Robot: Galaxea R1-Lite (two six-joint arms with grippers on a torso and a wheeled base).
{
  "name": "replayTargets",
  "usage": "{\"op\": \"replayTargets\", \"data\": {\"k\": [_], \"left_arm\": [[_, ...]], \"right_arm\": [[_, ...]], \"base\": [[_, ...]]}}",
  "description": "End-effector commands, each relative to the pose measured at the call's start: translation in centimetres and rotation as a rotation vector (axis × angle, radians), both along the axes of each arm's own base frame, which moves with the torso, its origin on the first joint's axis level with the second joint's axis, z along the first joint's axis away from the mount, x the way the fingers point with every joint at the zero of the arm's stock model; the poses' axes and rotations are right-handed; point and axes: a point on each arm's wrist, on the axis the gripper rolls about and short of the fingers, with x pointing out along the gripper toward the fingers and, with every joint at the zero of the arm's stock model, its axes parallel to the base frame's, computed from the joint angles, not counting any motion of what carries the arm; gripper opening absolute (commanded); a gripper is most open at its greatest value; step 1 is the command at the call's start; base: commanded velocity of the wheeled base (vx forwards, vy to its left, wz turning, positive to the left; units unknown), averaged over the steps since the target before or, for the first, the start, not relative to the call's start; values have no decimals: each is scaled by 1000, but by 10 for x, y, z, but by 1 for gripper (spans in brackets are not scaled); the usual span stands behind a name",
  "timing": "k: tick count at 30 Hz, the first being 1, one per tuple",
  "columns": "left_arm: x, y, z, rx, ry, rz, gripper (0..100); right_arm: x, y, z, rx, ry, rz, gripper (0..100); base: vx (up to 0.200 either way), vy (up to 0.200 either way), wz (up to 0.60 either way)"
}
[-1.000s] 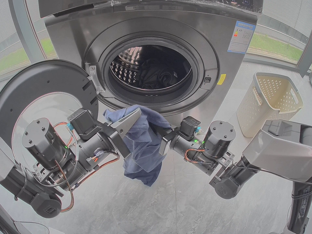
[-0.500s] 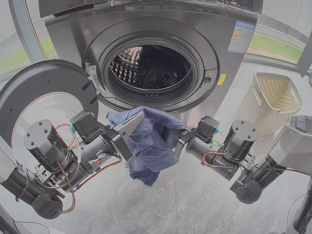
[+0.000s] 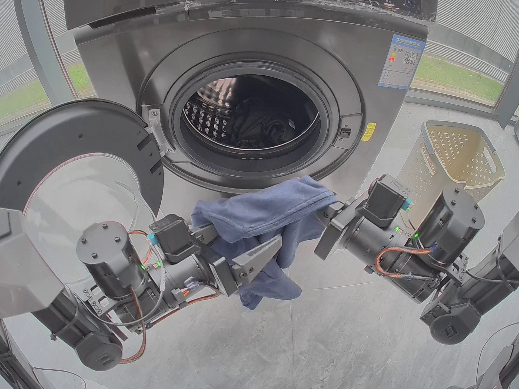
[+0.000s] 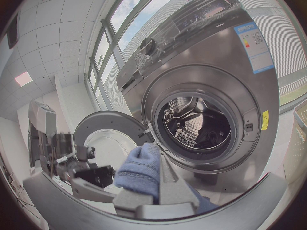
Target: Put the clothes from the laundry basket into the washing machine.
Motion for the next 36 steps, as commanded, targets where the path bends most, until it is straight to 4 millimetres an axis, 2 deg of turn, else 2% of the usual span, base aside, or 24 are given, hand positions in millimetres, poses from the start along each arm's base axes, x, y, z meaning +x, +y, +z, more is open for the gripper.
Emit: {"op": "replayTargets", "data": {"k": [1,11,18,24,36], "left_arm": [[10,-6,-33,67,94,3,100],[26,-7,-68,140,173,35,100],[29,-5,-74,149,189,45,100],[33,-1,-89,178,230,64,100],[57,8,-119,240,251,122,100]], "right_arm": [[-7,-7,14,30,-31,-3,0],[0,-6,21,59,-44,-47,0],[3,-4,24,68,-50,-61,0],[6,0,23,72,-50,-60,0],[9,4,19,63,-42,-57,0]], "base": [[0,0,0],[0,0,0],[0,0,0],[0,0,0],[0,0,0]]}}
